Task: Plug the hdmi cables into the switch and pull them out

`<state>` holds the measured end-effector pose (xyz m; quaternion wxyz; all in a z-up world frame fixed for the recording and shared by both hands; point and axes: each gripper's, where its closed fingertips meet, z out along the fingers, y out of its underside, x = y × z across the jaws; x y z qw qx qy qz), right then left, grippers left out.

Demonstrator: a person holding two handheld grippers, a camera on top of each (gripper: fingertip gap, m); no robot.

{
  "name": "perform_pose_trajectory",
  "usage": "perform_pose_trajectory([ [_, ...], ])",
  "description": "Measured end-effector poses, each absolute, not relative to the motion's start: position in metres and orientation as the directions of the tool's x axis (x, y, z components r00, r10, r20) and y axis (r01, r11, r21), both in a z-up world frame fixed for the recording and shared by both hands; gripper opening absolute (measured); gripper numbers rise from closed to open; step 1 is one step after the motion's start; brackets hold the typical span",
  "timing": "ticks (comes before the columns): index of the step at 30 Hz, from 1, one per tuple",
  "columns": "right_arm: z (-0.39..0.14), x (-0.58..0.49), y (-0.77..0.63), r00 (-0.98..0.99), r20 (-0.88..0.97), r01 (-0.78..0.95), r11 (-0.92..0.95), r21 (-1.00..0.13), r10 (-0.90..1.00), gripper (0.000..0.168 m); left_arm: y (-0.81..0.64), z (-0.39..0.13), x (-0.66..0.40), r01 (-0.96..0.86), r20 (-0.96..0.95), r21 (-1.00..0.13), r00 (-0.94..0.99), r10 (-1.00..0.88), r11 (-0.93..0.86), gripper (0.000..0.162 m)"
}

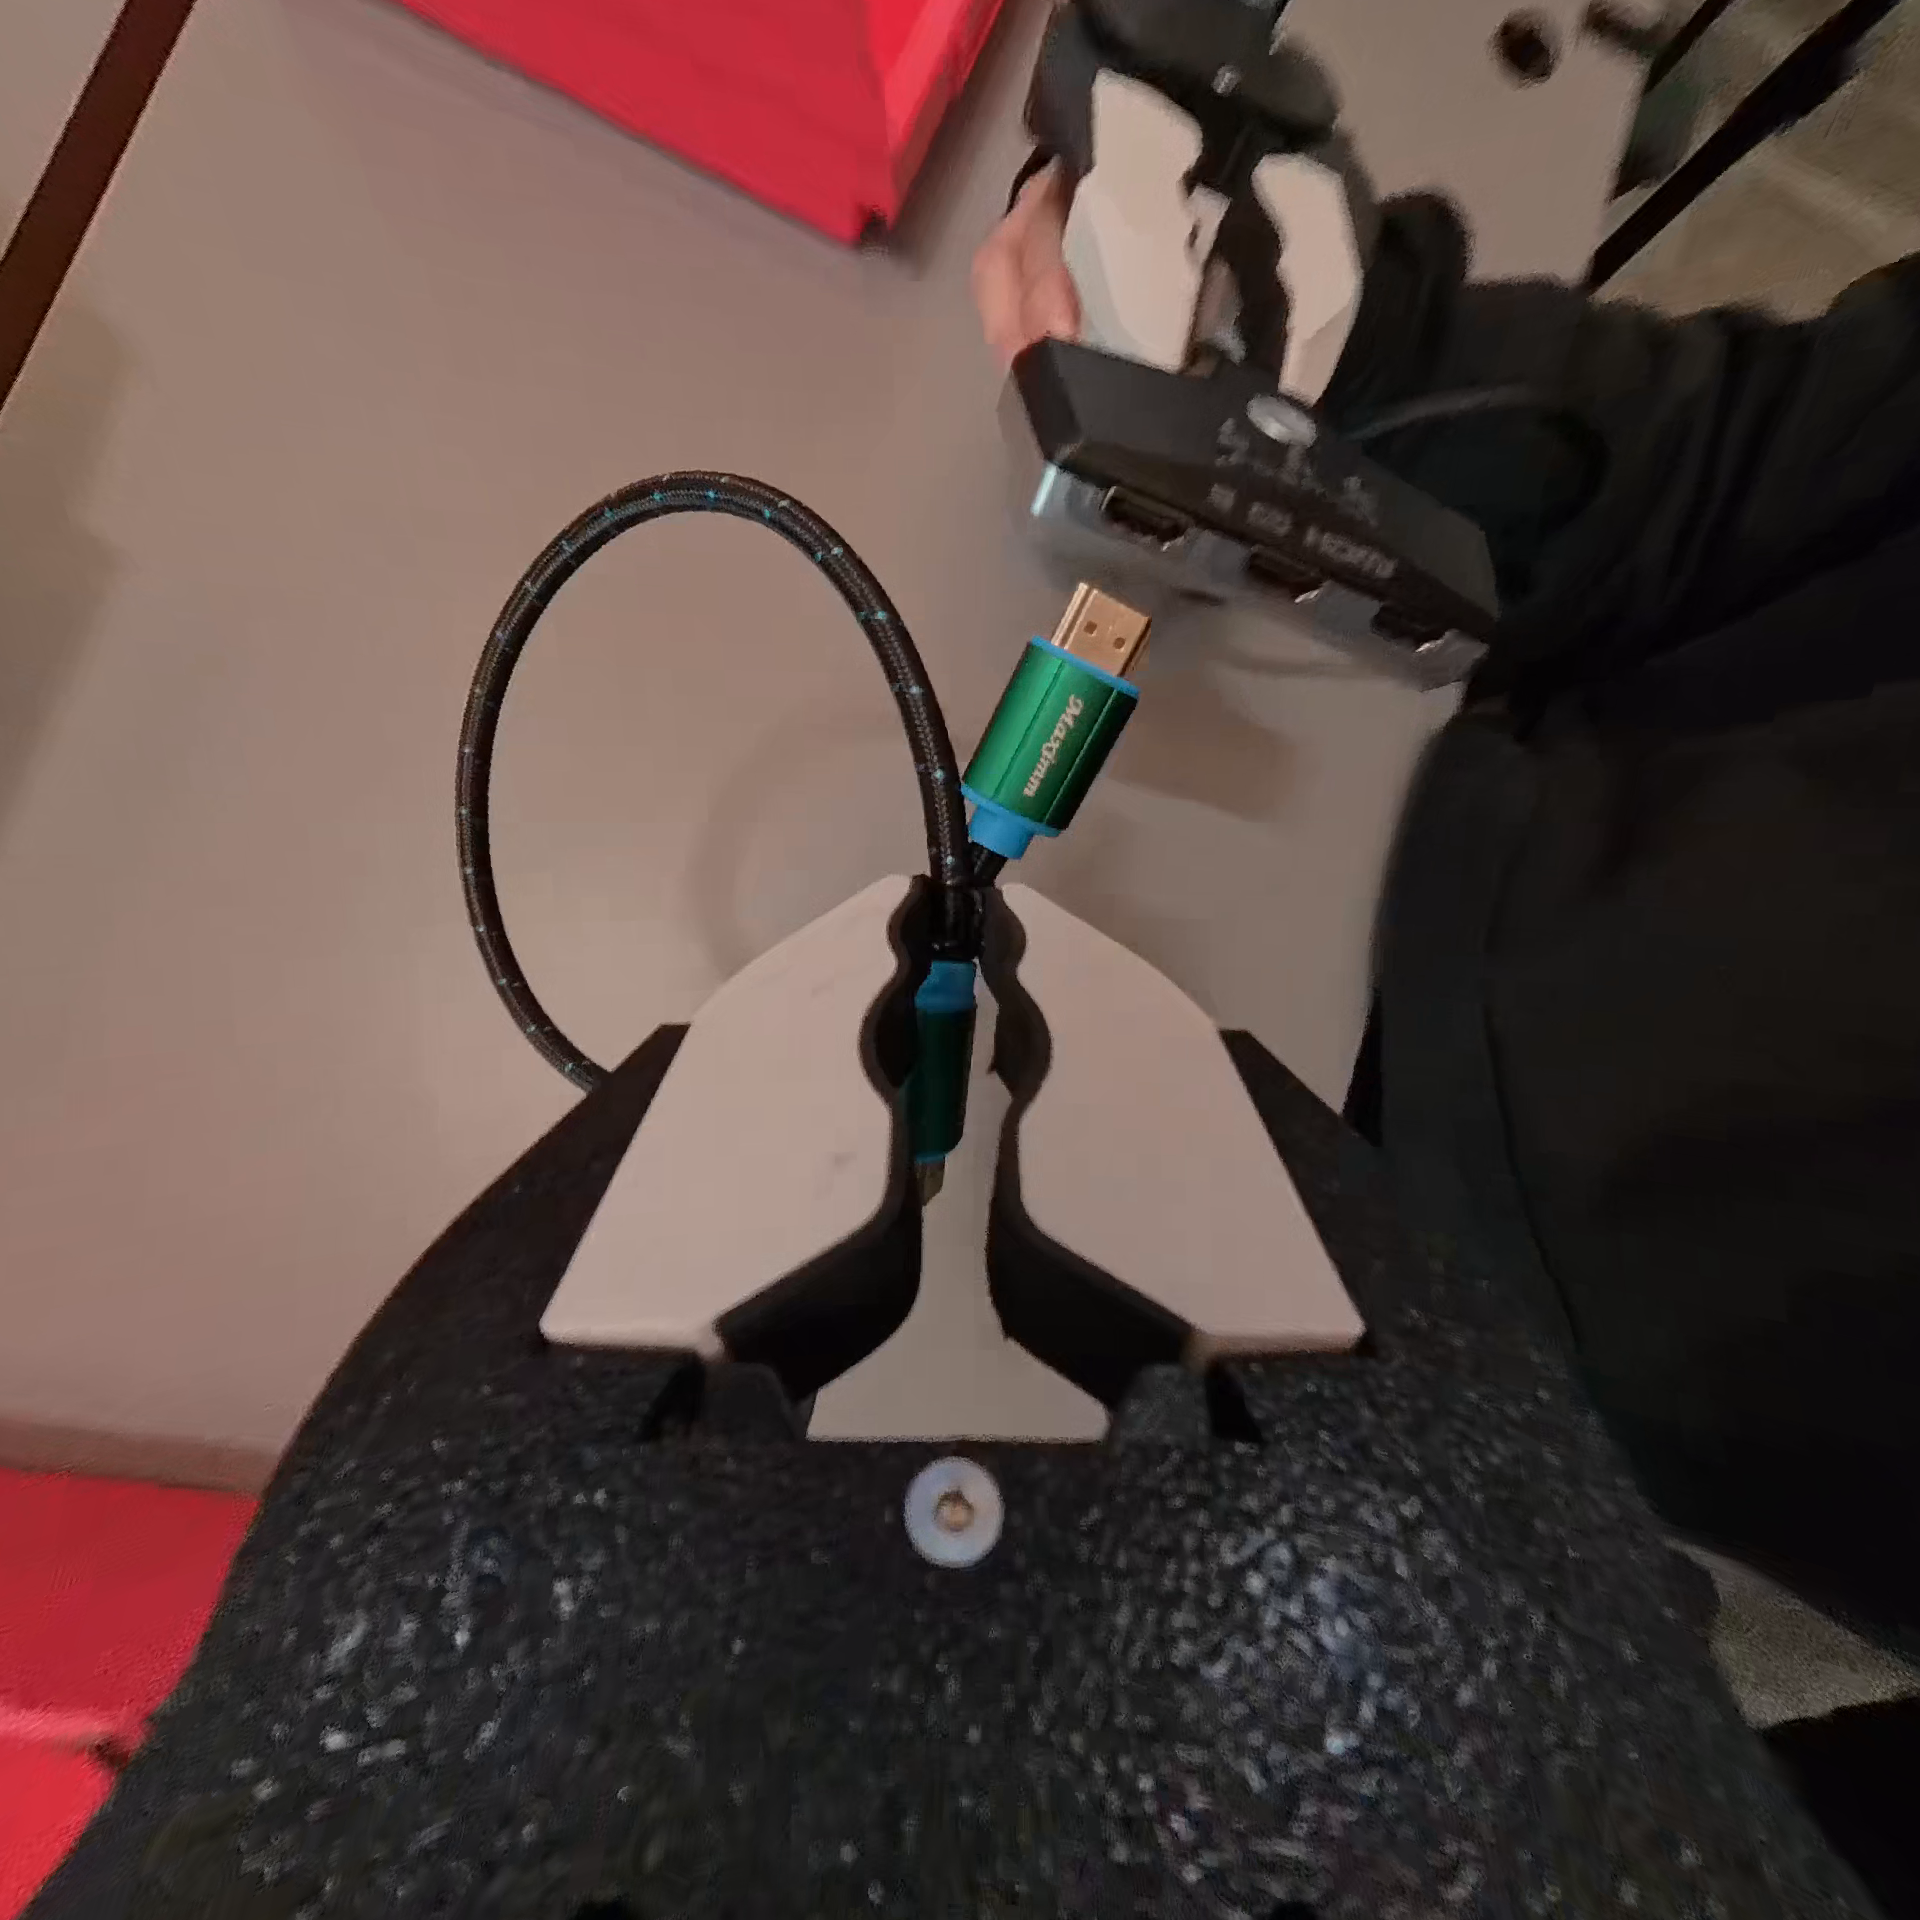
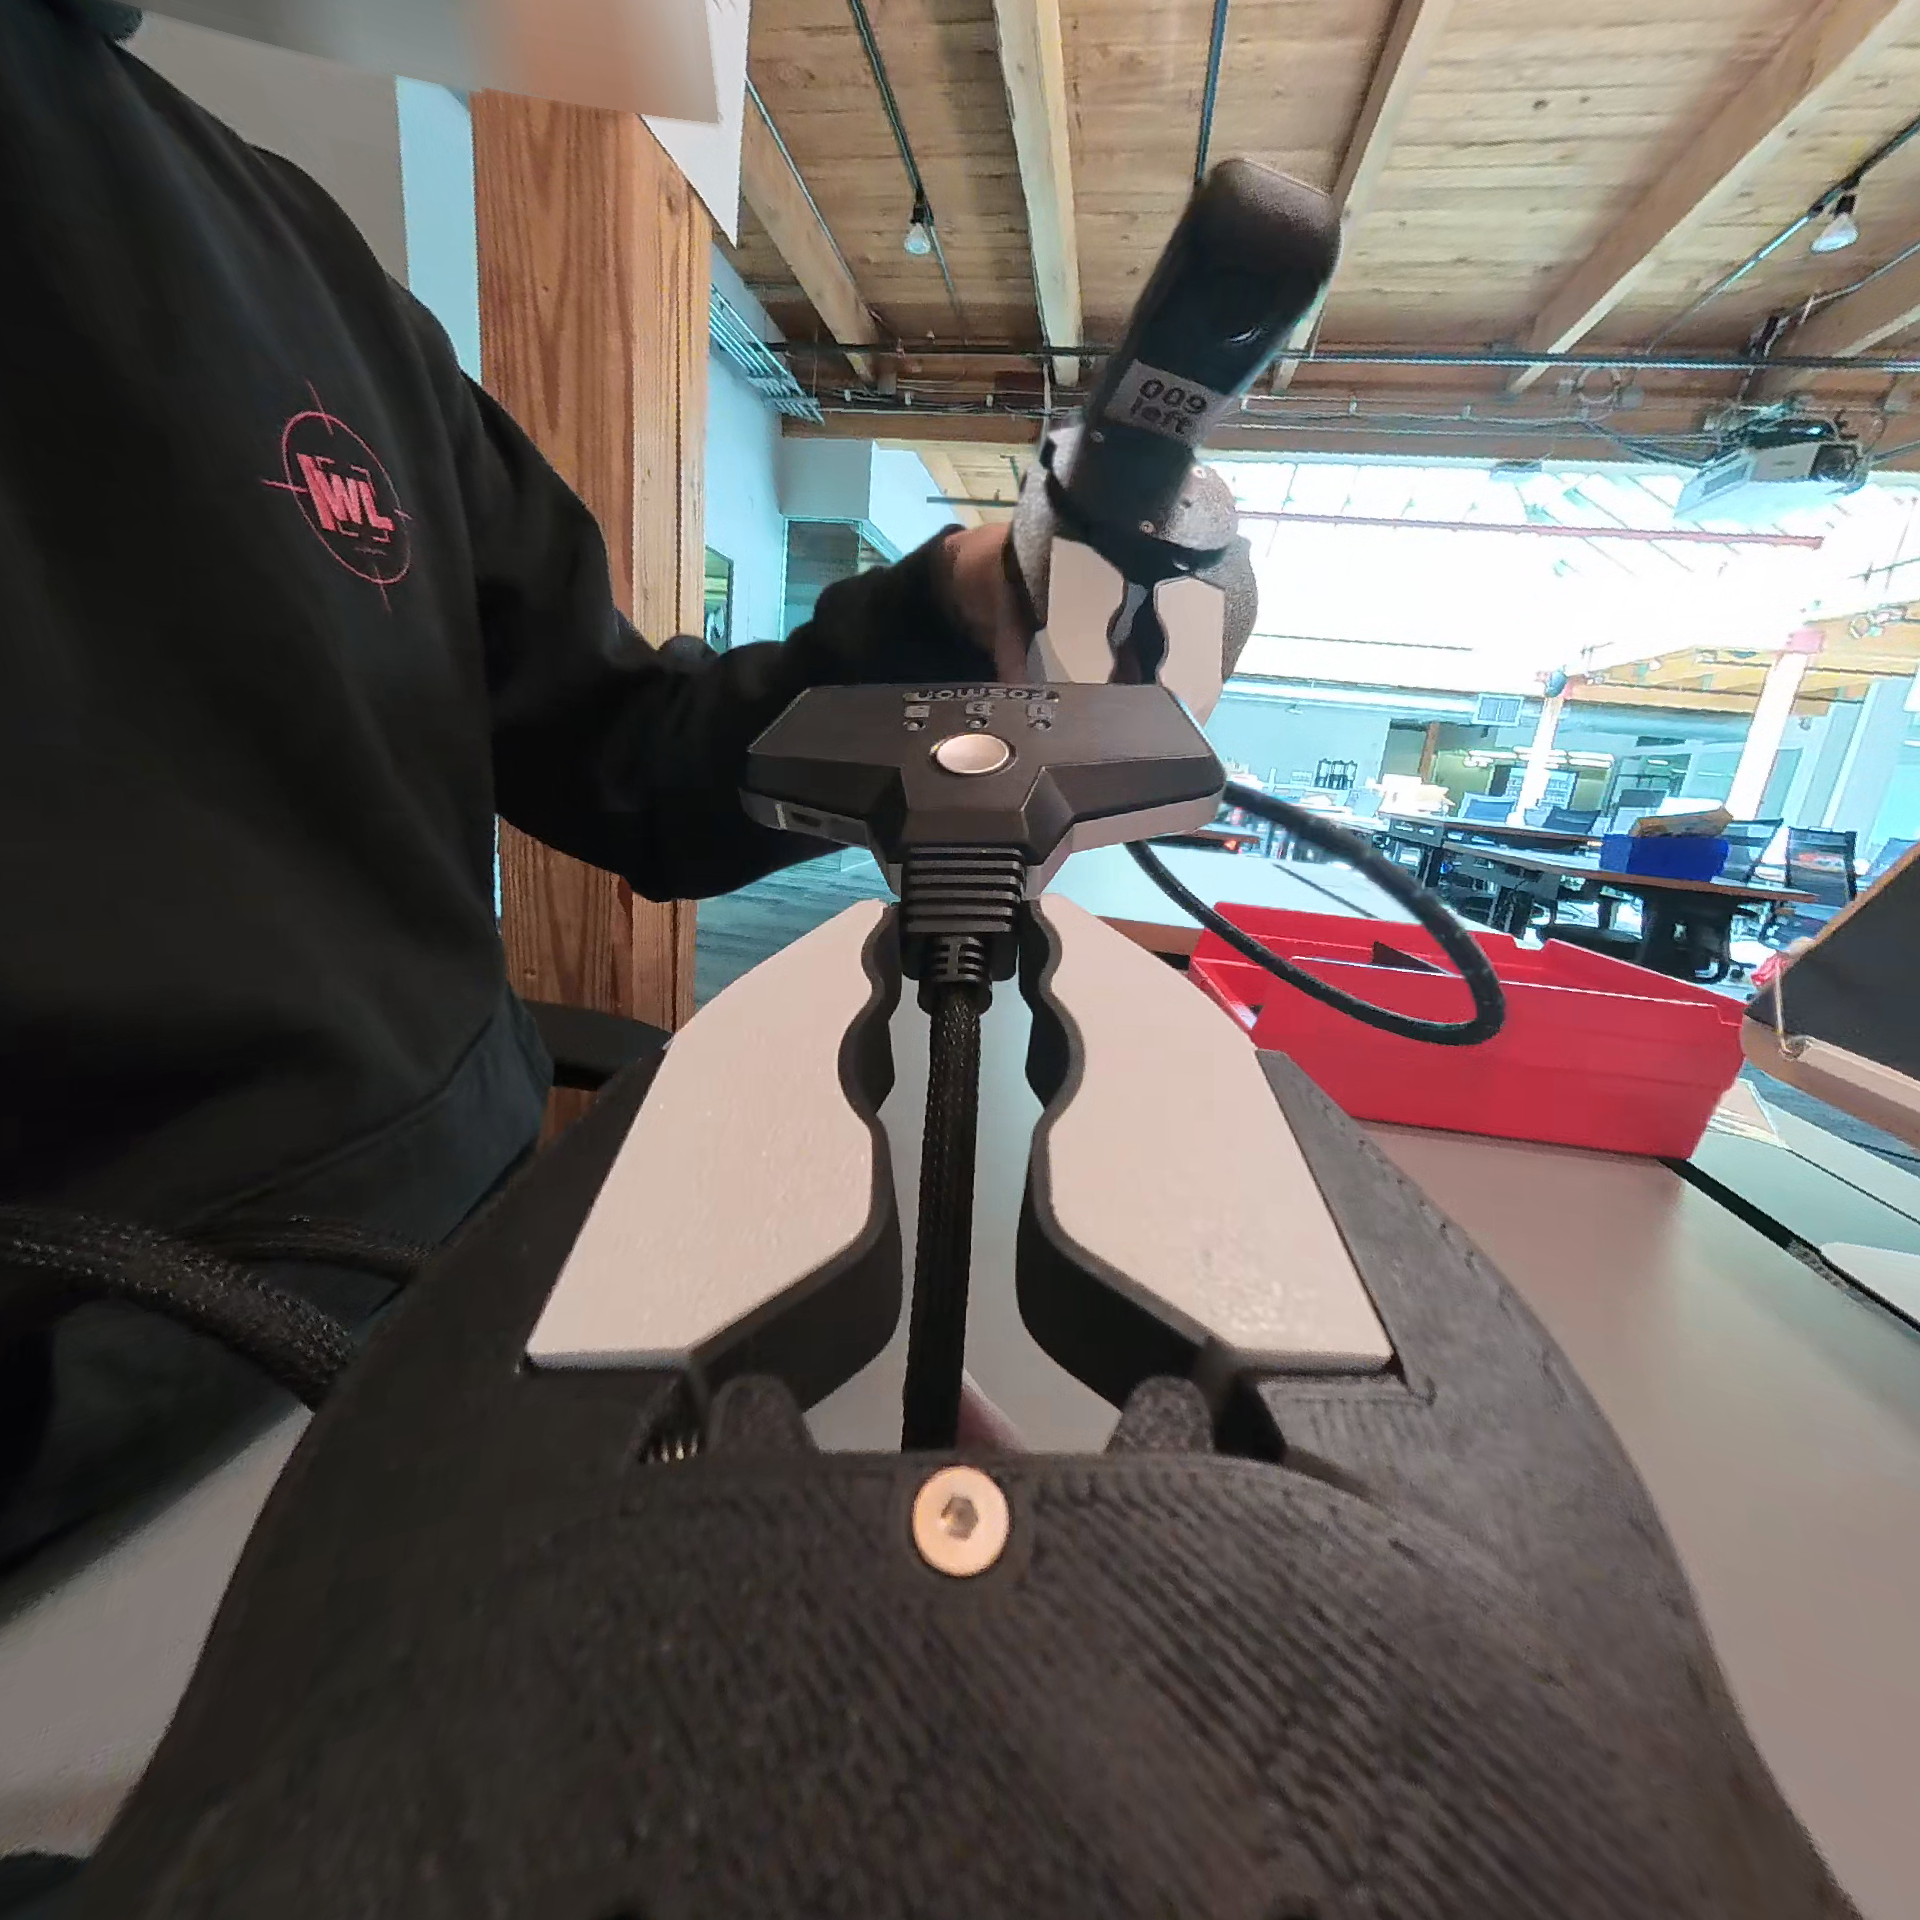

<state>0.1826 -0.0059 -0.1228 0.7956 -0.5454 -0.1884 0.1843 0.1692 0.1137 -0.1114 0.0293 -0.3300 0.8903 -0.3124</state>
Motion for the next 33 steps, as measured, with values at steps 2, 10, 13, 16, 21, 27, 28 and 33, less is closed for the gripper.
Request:
perform_pose_trajectory([
  [2, -0.1226, 0.1812, -0.0056, 0.859, 0.101, -0.085, 0.335, -0.938, 0.501, 0.022, 0.1087, -0.1063, 0.1672, -0.552, 0.216, -0.638, -0.797, -0.564, 0.537, 0.009],
  [10, -0.1212, 0.1799, -0.0068, 0.858, 0.114, -0.072, 0.337, -0.939, 0.500, 0.022, 0.1092, -0.1089, 0.1655, -0.546, 0.294, -0.697, -0.809, -0.509, 0.465, 0.010],
  [13, -0.1196, 0.1797, -0.0087, 0.854, 0.114, -0.081, 0.347, -0.934, 0.507, 0.022, 0.1080, -0.1102, 0.1660, -0.544, 0.285, -0.688, -0.812, -0.510, 0.481, 0.010],
  [16, -0.1171, 0.1796, -0.0115, 0.849, 0.112, -0.098, 0.361, -0.927, 0.517, 0.022, 0.1076, -0.1119, 0.1690, -0.546, 0.252, -0.667, -0.806, -0.536, 0.507, 0.009],
  [21, -0.1159, 0.1800, -0.0135, 0.844, 0.105, -0.116, 0.371, -0.921, 0.526, 0.022, 0.1085, -0.1132, 0.1734, -0.552, 0.180, -0.627, -0.790, -0.586, 0.551, 0.009],
  [27, -0.1175, 0.1800, -0.0122, 0.843, 0.100, -0.119, 0.364, -0.924, 0.529, 0.022, 0.1041, -0.1126, 0.1691, -0.544, 0.180, -0.620, -0.800, -0.573, 0.566, 0.009],
  [28, -0.1184, 0.1800, -0.0115, 0.844, 0.099, -0.116, 0.360, -0.926, 0.527, 0.022, 0.1039, -0.1123, 0.1690, -0.543, 0.179, -0.621, -0.800, -0.572, 0.565, 0.009],
  [33, -0.1216, 0.1793, -0.0091, 0.844, 0.096, -0.108, 0.343, -0.933, 0.527, 0.022, 0.1043, -0.1130, 0.1675, -0.541, 0.179, -0.618, -0.804, -0.567, 0.571, 0.009],
])
